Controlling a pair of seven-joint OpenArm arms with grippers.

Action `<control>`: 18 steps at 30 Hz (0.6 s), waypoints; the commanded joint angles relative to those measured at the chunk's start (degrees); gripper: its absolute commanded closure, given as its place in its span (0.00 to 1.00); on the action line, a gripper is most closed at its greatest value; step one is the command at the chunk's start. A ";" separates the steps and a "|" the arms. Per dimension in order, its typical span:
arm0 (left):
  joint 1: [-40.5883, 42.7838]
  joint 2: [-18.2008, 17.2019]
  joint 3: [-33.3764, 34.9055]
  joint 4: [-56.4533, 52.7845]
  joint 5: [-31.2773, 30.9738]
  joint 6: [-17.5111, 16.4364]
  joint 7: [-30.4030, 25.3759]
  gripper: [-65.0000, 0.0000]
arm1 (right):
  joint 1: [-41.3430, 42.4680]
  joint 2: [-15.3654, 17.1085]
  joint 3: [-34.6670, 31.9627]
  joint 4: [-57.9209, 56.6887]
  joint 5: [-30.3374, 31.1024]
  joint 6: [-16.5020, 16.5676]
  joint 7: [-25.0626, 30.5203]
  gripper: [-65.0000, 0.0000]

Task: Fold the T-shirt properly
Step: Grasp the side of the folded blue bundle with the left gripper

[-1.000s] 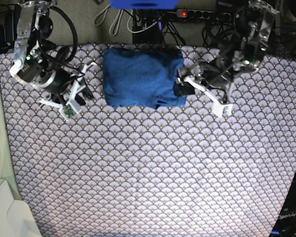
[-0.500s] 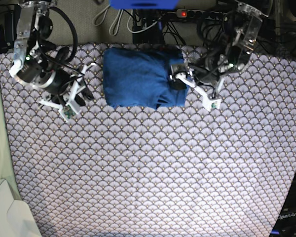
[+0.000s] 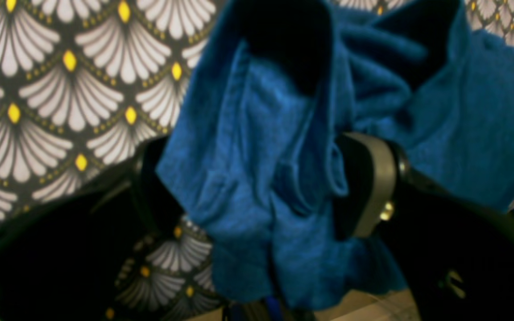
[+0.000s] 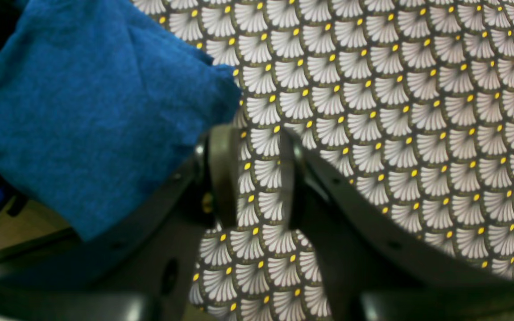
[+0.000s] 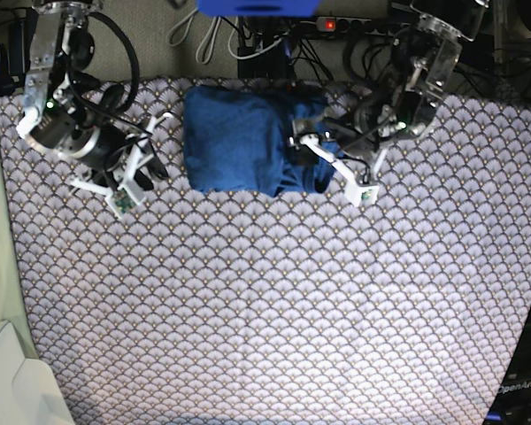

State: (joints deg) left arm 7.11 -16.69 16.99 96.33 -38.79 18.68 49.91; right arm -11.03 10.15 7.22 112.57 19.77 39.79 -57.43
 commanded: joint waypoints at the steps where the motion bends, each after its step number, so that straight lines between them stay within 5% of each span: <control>1: 0.05 0.38 0.11 -0.64 0.24 0.53 1.03 0.23 | 0.61 0.35 0.20 0.96 0.67 0.21 1.21 0.74; 11: 0.31 0.73 5.56 -0.64 -0.29 0.53 1.65 0.24 | 1.05 0.35 0.20 0.96 0.67 0.21 1.21 0.74; 14: 0.40 0.47 5.82 -0.64 -0.29 0.53 1.74 0.39 | 0.96 0.35 0.20 0.96 0.67 0.21 1.21 0.74; 18: 0.40 0.29 5.64 -0.73 -0.29 0.62 1.74 0.75 | 0.96 0.35 0.20 0.96 0.67 0.21 1.21 0.74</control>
State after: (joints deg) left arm 7.09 -16.16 22.35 95.57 -39.22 18.74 48.97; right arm -10.52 10.15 7.22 112.57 19.77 39.79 -57.43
